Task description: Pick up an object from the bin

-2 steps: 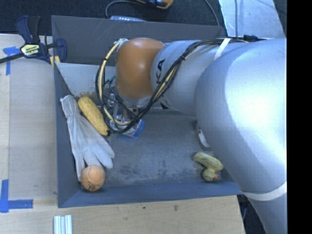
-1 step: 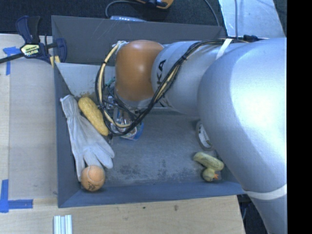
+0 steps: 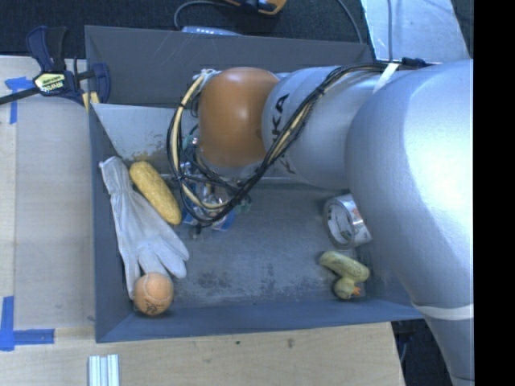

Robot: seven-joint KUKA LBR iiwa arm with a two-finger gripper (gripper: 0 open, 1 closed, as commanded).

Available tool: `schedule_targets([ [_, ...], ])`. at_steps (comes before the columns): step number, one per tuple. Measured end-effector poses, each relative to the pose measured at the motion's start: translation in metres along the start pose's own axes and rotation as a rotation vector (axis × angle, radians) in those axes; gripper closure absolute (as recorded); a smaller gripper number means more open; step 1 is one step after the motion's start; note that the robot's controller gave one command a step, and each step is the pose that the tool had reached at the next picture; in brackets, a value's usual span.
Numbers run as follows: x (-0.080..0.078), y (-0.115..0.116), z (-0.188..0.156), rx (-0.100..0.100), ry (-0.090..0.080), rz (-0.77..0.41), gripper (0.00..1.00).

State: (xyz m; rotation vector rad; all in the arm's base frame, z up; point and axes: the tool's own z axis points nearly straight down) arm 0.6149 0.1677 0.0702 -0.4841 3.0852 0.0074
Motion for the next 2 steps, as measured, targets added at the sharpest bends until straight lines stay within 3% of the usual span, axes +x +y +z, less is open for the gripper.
schedule_targets([
  [1, 0.004, -0.004, 0.0, 0.001, 0.0, 0.253, 0.0],
  [2, 0.013, -0.051, -0.001, 0.001, 0.001, -0.004, 1.0],
])
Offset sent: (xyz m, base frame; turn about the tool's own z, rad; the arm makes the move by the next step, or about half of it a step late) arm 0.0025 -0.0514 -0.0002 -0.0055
